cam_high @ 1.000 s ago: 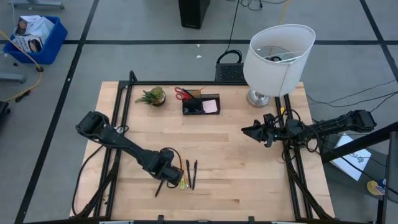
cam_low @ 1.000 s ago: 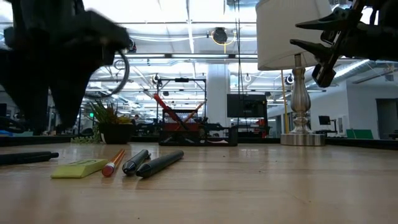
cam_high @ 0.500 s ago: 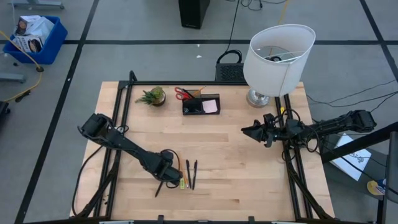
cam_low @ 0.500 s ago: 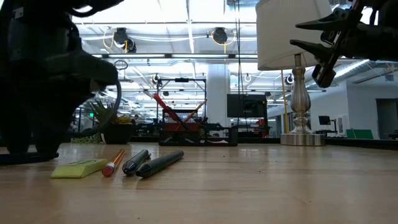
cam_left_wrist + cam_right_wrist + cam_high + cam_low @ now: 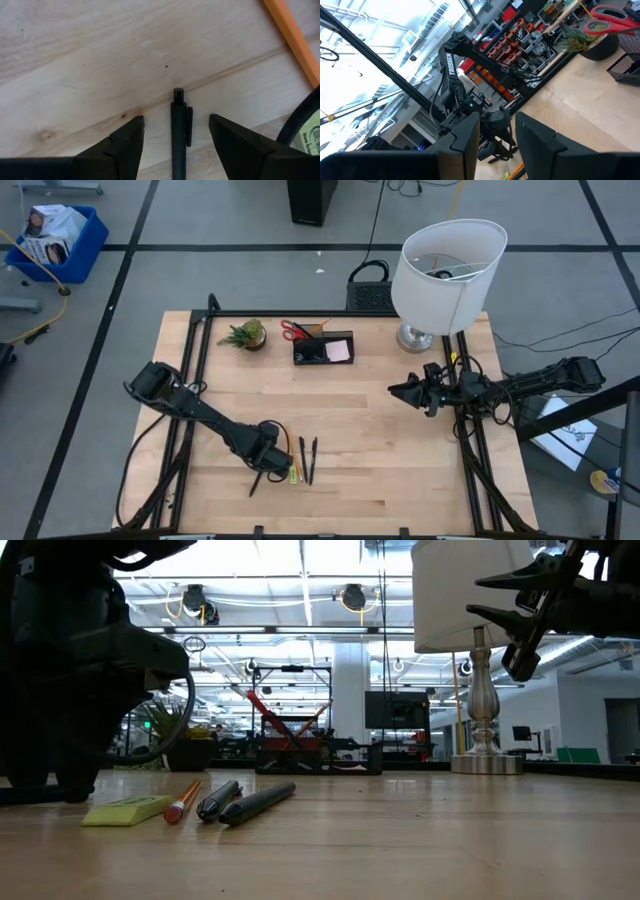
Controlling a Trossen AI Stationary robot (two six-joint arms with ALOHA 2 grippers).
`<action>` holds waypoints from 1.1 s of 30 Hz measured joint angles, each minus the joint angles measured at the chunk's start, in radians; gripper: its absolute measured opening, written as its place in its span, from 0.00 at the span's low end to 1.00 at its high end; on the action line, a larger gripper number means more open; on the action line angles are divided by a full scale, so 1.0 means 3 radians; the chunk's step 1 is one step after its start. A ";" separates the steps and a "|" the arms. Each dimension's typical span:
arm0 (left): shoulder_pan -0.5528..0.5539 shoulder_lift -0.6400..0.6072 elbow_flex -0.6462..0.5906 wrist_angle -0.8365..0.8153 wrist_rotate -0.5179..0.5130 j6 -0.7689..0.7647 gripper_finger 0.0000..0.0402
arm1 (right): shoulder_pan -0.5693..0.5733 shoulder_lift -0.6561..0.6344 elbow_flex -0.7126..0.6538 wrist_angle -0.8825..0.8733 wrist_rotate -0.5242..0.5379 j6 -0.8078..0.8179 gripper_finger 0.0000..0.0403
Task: Pick and place office supplies into organizer
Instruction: Put the black pen into the black desk organizer
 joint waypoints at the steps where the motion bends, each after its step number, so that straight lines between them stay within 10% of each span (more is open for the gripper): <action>1: 0.0006 0.0000 0.0000 -0.0001 0.0003 0.0000 0.58 | 0.0000 0.0000 0.0000 0.0001 0.0000 0.0000 0.29; 33: 0.0038 0.0004 -0.0001 0.0146 -0.0086 0.0436 0.10 | -0.0001 0.0000 0.0000 0.0000 0.0000 0.0000 0.29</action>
